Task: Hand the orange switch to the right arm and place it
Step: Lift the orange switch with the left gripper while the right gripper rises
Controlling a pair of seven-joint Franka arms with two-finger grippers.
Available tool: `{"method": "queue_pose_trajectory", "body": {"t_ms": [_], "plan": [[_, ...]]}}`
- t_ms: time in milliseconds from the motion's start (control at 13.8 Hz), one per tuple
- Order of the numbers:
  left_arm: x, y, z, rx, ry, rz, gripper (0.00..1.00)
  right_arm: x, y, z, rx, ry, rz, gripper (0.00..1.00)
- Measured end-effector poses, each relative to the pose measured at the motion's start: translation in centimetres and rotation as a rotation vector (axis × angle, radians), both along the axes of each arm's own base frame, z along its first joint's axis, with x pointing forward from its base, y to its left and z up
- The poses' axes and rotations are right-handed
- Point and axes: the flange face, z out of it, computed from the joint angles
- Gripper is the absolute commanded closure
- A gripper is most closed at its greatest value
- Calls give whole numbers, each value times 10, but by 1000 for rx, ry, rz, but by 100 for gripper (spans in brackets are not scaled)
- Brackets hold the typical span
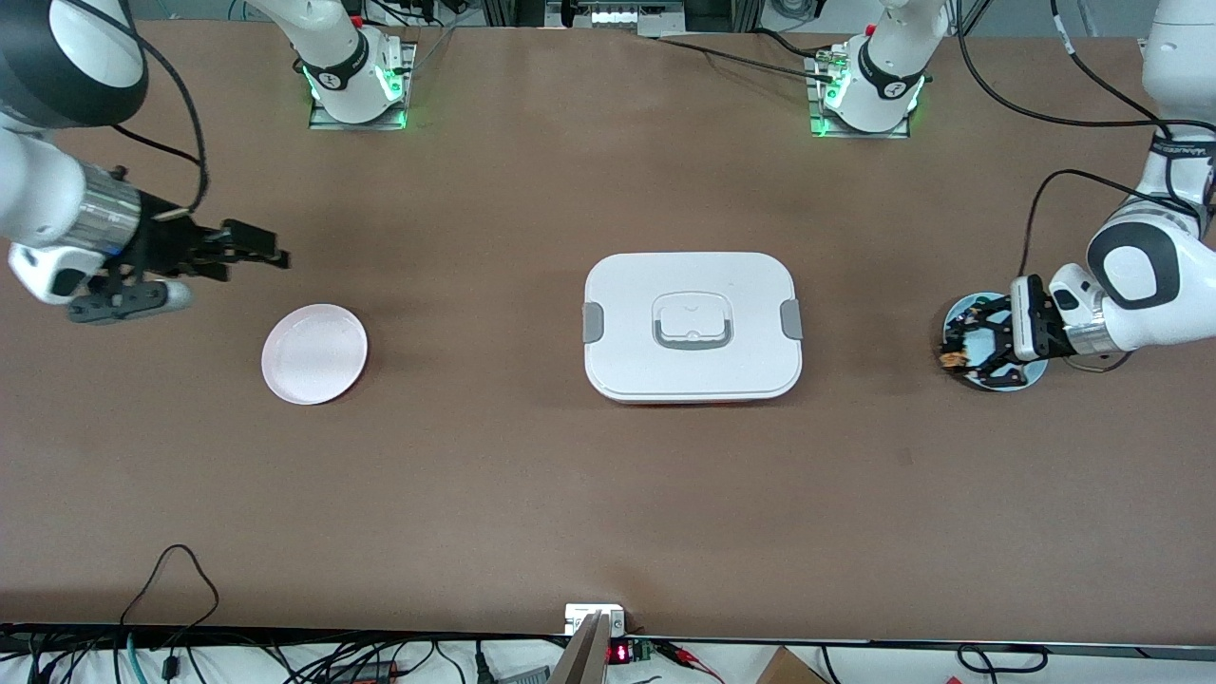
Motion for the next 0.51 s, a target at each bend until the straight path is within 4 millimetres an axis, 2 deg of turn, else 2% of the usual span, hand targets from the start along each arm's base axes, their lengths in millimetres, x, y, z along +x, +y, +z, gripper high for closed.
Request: {"method": "queue_pose_trajectory", "body": {"t_ms": [218,364,509], "plan": [[24,-71,34,-273,-26,48,100,2,26,2,202,26,-39,0],[40,-127,67,-469,-54,84,100,5,41,8,385,46,-88,0],[48,-190,92,-650,-54,138,100,11,54,6,539,75,-129,0]]}}
